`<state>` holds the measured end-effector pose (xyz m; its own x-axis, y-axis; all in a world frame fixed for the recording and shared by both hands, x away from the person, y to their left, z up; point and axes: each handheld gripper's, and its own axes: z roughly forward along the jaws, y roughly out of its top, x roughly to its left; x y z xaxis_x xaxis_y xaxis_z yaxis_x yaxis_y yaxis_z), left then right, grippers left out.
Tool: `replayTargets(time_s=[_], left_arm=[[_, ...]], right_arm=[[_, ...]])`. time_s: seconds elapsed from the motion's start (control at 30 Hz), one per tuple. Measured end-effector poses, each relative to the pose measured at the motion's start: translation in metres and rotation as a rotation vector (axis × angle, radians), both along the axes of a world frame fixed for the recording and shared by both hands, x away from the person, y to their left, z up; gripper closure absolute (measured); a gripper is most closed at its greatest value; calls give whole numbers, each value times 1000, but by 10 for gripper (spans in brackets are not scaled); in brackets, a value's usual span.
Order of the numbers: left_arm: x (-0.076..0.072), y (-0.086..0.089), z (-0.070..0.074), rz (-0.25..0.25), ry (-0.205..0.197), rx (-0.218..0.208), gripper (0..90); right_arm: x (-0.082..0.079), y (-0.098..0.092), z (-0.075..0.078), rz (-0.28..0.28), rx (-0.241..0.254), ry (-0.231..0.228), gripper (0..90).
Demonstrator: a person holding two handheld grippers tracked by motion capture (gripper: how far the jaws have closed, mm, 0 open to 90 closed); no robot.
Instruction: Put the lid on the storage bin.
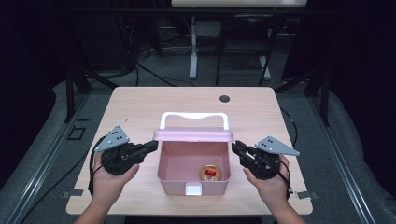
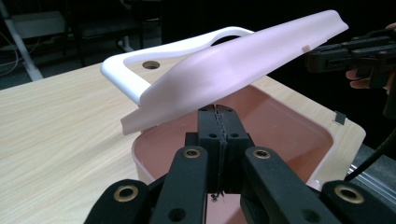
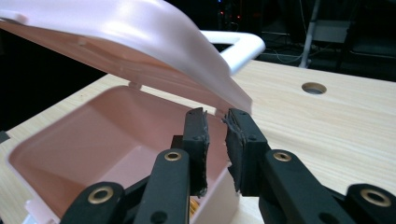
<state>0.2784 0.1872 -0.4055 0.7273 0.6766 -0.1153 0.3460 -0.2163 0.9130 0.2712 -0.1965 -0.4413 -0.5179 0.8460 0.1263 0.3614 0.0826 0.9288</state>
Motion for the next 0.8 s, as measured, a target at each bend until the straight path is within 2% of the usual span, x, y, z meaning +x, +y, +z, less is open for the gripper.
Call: replayTargets(time_s=[0.23,0.5,0.67,0.8], left_arm=[[-5,0,-7,-1,1,-19,898],[-9,-2,-20,-14,17,-15,899],[-10,-1,-27,-22,30,-12,898],[-12,-1,-31,-23,34,-17,898]], right_arm=[[-1,-8,-9,-27,14,15,772],[-1,-17,-20,-57,16,23,753],[-1,-22,-28,-79,-2,7,669],[2,-28,-36,-95,7,9,619]])
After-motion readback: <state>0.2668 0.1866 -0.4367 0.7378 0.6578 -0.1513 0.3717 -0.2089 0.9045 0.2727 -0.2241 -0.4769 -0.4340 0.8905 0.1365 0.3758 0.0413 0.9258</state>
